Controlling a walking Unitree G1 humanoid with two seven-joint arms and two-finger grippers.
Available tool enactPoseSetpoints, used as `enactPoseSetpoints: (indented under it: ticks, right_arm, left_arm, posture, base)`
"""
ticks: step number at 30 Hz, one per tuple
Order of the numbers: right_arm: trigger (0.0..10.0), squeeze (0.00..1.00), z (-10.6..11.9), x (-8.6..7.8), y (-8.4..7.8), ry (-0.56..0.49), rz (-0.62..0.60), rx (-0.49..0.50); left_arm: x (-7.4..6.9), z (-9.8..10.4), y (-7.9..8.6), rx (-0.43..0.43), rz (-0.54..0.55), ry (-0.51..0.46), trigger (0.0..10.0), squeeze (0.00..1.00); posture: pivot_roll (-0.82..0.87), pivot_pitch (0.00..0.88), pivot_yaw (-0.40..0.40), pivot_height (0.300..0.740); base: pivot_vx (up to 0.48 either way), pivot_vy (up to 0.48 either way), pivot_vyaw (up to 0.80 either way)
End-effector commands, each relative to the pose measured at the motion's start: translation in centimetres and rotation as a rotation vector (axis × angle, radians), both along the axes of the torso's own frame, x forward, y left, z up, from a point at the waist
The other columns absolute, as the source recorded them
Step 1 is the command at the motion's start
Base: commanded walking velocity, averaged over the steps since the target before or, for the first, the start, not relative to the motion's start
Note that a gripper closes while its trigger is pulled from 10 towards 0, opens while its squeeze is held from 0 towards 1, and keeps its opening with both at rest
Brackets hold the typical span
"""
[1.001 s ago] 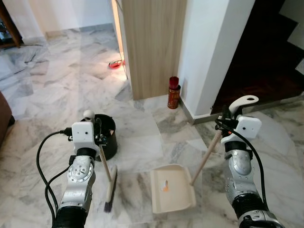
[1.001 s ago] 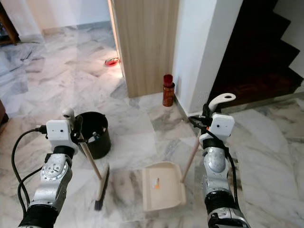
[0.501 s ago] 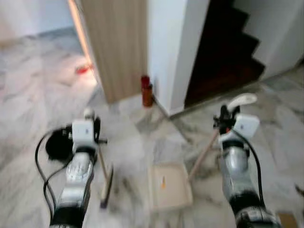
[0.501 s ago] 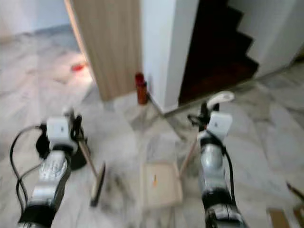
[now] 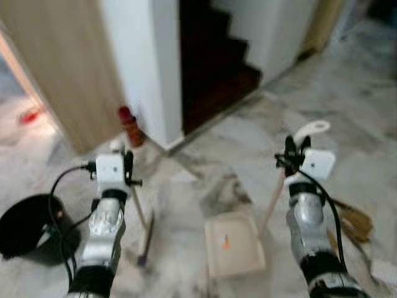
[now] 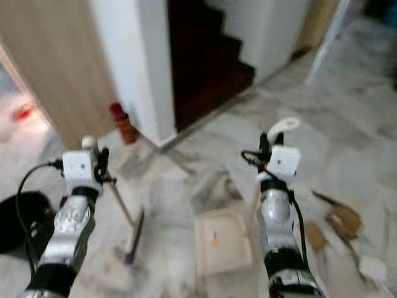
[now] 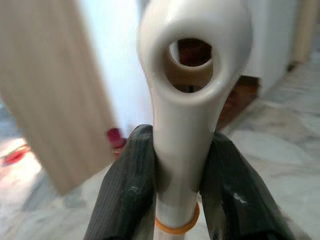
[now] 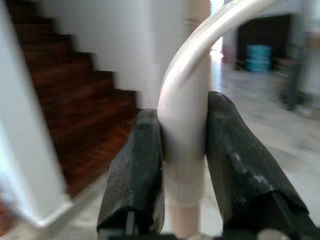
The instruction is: Sweep floor
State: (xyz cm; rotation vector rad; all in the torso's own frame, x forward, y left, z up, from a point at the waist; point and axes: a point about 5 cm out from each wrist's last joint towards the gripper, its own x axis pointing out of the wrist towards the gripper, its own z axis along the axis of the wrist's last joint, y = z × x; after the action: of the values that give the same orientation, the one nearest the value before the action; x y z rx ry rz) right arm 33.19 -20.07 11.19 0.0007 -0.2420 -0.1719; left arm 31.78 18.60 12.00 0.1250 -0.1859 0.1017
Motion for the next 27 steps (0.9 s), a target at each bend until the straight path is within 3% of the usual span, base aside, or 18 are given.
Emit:
enactPoseSetpoints:
  ticks: [1,27]
  right_arm:
    - [10.0,0.00,1.34,0.40,0.05,-0.055,0.002,-0.002]
    - [10.0,0.00,0.94,0.20,-0.23,-0.041,0.002,-0.009]
  left_arm:
    - [0.11,0.55,-0.46,0.002,-0.012,-0.030,10.0,0.00]
    - [0.34,0.60,-0.63,-0.038,-0.019,-0.043,10.0,0.00]
  posture:
    - [0.02,0.052,0.046,0.740]
    - [0.01,0.015,0.053,0.740]
  base:
    - [0.000,-0.330,-0.80]
    - [0.000,-0.011,-0.80]
